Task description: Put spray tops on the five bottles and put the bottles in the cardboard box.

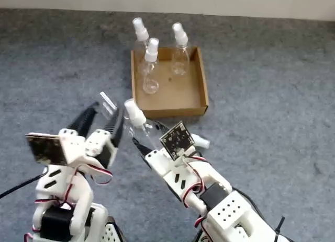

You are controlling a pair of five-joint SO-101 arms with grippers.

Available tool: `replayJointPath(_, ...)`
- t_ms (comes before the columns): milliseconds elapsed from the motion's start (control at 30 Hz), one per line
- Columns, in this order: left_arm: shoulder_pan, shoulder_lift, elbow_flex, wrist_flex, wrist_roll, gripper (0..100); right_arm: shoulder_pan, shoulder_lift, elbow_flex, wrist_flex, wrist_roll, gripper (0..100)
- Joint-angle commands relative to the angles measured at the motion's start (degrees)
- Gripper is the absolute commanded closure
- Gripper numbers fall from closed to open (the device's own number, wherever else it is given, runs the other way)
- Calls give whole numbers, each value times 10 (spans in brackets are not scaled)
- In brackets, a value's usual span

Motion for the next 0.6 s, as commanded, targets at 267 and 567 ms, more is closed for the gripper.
replayJointPath(267, -48, 2, 108, -201, -6, 822, 3, 29, -14, -19, -5, 995)
replayJointPath(567, 71, 2, 158, -205, -115, 822, -27, 29, -13, -15, -5, 995)
